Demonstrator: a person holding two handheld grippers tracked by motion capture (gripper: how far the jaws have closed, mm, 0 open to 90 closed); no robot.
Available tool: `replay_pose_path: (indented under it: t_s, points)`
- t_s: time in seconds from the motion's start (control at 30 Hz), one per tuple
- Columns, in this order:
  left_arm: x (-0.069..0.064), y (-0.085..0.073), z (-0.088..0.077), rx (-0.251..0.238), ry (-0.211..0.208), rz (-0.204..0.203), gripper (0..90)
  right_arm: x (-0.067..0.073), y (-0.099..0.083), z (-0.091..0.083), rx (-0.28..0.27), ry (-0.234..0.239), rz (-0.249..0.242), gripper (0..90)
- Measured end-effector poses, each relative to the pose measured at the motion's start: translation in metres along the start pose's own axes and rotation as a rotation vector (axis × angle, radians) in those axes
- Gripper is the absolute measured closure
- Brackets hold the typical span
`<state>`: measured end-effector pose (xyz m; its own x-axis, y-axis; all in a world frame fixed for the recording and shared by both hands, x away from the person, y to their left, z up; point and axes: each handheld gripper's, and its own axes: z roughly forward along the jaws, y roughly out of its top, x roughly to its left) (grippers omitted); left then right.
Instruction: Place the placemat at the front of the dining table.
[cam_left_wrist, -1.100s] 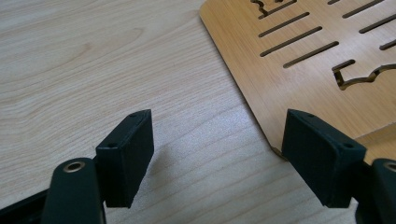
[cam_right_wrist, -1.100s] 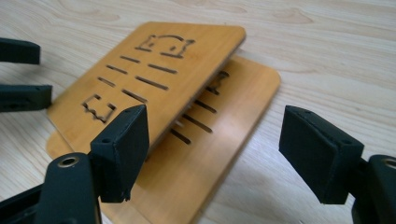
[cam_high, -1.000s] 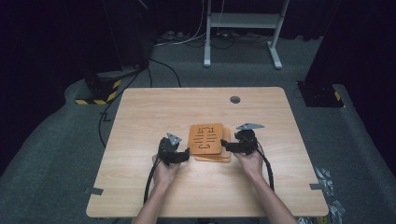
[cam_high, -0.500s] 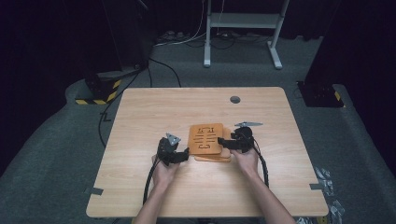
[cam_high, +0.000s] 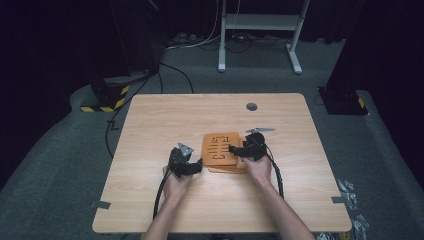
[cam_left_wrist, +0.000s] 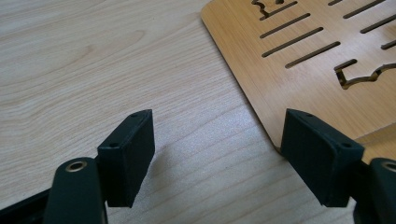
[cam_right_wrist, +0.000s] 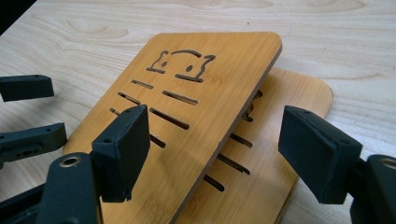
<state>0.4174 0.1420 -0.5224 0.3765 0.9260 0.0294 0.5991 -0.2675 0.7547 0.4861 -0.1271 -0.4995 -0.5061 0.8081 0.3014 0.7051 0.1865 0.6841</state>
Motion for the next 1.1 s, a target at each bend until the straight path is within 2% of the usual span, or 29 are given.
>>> replay_pose_path:
  t_s: [0.23, 0.67, 0.97, 1.1]
  points:
    - [0.0, 0.0, 0.0, -0.001, -0.001, -0.001, 26.0, -0.001, 0.0, 0.002, 0.013, 0.004, -0.001, 25.2]
    - [0.001, -0.001, 0.0, -0.007, -0.006, -0.001, 26.0, 0.008, 0.001, 0.008, 0.019, 0.049, -0.004, 26.4]
    - [0.002, -0.001, 0.0, -0.009, -0.013, -0.003, 26.0, 0.011, 0.004, 0.004, 0.001, 0.07, -0.009, 27.2]
    - [0.002, -0.001, 0.0, -0.009, -0.014, -0.004, 25.9, 0.013, 0.005, 0.001, -0.024, 0.076, -0.017, 28.8]
